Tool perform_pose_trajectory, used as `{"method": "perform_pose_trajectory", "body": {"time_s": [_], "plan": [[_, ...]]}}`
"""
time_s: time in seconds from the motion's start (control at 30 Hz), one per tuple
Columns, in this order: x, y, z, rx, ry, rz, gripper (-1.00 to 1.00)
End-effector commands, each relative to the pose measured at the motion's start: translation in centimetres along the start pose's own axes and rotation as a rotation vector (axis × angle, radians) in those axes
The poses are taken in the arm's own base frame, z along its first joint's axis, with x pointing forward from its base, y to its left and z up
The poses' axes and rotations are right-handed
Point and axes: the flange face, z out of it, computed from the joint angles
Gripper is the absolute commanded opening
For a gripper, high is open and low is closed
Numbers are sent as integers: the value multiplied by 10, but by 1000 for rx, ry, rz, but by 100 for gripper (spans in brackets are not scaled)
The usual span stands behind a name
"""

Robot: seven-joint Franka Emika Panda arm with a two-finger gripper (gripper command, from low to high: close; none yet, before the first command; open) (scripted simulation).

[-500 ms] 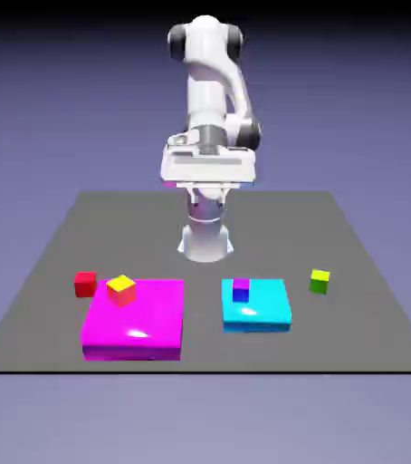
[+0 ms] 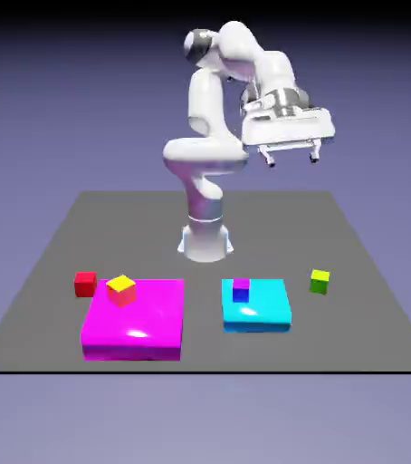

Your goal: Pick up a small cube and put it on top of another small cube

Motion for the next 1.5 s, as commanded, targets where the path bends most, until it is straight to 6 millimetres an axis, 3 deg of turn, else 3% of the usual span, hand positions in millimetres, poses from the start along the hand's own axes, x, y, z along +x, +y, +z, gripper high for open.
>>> {"method": "perform_pose_trajectory", "body": {"time_s": [0.0,0.23,0.43,0.67,0.9,1.1,1.3,1.37,1.47], "plan": [[-13,-5,-5,5,-1,3,0],[-108,-23,-30,24,-2,20,0],[-191,-16,-39,16,10,32,0],[-283,19,-29,-19,47,47,0],[-357,79,2,-75,117,68,0],[-398,145,45,-132,211,98,0],[-415,220,98,-191,336,141,0],[-415,224,101,-193,343,143,0],[-411,241,147,-192,342,142,0]]}}
